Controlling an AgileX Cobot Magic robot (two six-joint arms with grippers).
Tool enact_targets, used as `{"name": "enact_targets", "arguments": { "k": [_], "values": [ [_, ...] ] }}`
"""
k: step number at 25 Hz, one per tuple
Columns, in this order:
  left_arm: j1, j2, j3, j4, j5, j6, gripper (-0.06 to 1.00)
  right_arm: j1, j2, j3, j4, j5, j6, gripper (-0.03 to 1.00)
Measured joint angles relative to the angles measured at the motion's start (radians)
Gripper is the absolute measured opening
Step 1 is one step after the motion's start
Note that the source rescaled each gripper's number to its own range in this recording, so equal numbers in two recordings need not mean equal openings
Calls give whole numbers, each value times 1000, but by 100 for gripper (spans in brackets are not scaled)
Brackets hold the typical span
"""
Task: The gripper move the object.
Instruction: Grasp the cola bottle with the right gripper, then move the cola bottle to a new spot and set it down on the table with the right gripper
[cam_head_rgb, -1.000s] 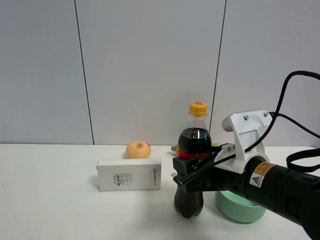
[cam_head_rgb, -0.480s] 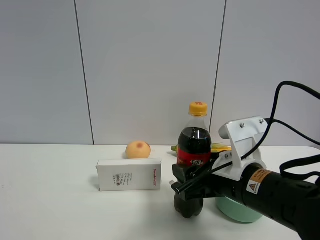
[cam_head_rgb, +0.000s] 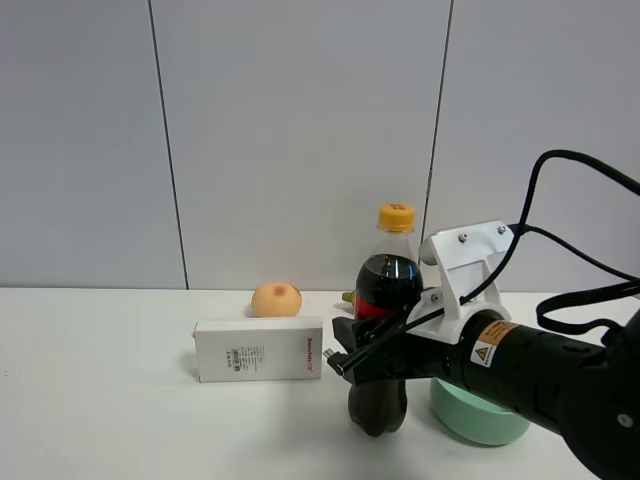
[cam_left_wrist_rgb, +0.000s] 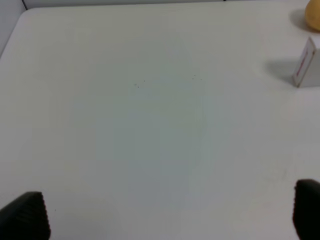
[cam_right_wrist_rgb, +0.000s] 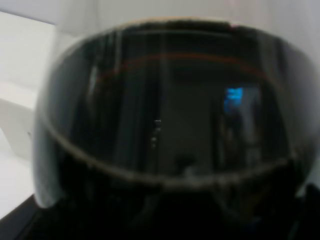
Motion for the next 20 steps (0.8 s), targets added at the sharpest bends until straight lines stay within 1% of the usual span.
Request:
{"name": "enact_targets", "arguments": {
  "k": [7,9,10,11,12,20],
  "values": [
    [0,0,0,0,0,0,100,0,0,0,-5,0,-4,91],
    [0,0,0,0,0,0,100,0,0,0,-5,0,-4,84],
    [0,0,0,0,0,0,100,0,0,0,-5,0,-4,74],
    [0,0,0,0,0,0,100,0,0,0,-5,0,-4,63],
    [0,0,0,0,0,0,100,0,0,0,-5,1,-4,60],
    [0,0,0,0,0,0,100,0,0,0,-5,1,-6,60]
  ]
}}
